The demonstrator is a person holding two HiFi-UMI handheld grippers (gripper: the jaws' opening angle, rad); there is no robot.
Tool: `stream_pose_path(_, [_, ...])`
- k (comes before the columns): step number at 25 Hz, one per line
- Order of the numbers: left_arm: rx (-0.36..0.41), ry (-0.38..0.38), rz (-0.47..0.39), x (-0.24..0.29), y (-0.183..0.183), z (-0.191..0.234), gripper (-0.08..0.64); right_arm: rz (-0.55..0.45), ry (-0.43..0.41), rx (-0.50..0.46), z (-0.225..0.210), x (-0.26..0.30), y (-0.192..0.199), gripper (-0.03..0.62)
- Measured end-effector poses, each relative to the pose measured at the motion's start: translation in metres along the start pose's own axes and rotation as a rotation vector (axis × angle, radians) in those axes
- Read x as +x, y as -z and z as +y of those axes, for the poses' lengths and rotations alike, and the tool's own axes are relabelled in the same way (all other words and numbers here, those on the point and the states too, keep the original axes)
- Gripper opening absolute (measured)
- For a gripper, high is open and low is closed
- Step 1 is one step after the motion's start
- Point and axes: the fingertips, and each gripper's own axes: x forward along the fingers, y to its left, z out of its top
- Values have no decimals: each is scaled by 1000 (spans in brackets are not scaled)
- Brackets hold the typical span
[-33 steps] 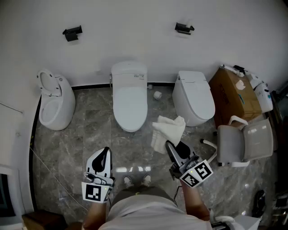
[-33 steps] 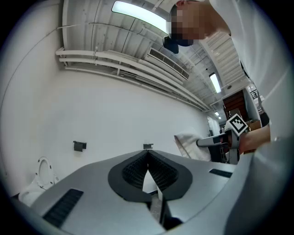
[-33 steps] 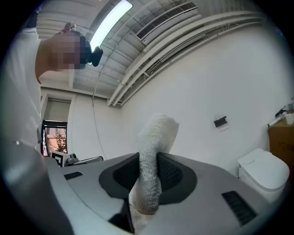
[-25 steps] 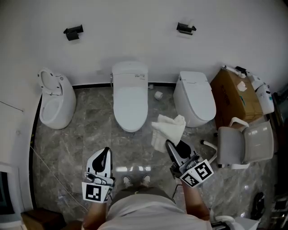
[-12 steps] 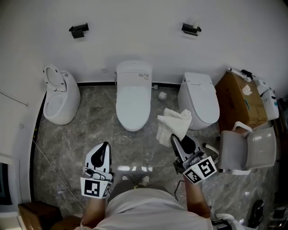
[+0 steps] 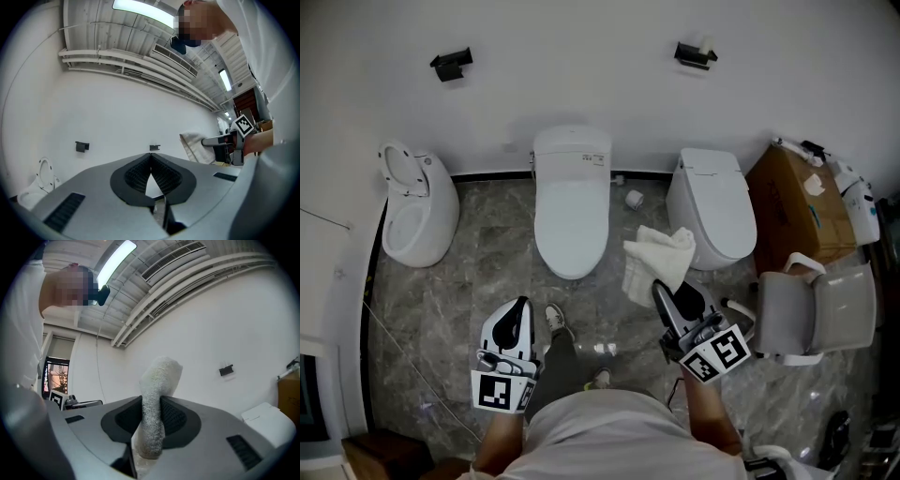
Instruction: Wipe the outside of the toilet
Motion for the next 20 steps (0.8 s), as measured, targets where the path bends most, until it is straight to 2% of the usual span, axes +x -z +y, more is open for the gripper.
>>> stream_pose_path(5, [-42, 35, 15, 66, 31, 47, 18, 59, 42, 10, -35, 63, 20, 117])
stream_pose_path(10, [-78, 12, 20, 136, 57, 121, 18, 132, 35, 24, -72, 159, 36, 117])
stream_pose_path(15, [-130, 10, 32, 203, 65, 205, 18, 148, 28, 38, -97, 279, 29, 117])
stream_pose_path(20, [-162, 21, 42, 245, 73, 263, 17, 151, 56, 51, -110, 355, 27, 117])
